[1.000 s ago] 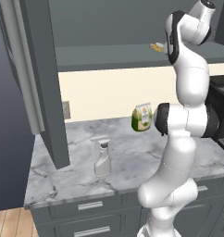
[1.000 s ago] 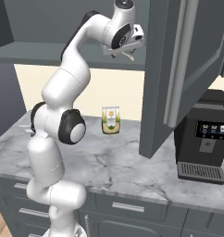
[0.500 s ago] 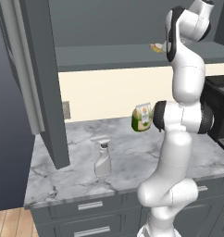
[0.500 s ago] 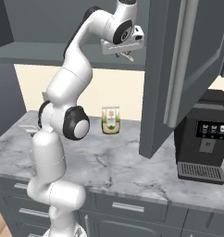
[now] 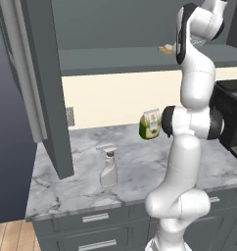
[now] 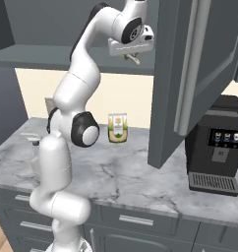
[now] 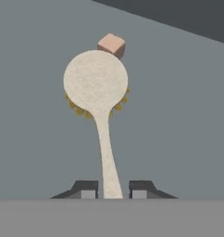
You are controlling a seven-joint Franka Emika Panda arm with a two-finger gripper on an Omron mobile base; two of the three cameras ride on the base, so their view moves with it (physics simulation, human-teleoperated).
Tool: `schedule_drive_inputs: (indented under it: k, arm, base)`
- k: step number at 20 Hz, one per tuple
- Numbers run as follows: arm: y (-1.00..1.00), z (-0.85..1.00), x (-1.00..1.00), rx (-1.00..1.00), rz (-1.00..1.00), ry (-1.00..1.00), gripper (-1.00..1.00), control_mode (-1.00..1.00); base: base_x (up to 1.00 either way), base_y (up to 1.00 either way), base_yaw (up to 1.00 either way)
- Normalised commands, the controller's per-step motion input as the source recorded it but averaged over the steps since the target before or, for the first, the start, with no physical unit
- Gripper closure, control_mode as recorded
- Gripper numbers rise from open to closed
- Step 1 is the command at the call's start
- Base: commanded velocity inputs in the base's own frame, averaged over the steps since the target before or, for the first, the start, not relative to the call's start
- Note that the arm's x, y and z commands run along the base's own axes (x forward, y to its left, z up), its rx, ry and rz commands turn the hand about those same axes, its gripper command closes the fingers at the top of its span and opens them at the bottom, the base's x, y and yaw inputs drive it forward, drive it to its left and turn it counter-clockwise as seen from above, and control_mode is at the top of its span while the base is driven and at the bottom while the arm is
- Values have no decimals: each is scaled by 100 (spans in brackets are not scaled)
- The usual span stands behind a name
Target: Pick the spray and dish brush from the cabinet and place them on the counter.
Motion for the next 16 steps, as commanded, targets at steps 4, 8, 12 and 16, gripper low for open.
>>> schedule_drive_inputs:
  k: [4,8,12,16]
  arm:
    - [0,26,-1,0,-3,0,100,-100]
    - [-2,19,-20,0,-3,-8,100,-100]
    - [0,14,-49,0,0,-21,100,-100]
    - [0,1,-59,3,-1,-15,100,-100]
  base:
    - [0,0,0]
    - [0,0,0]
    - [0,0,0]
    - [0,0,0]
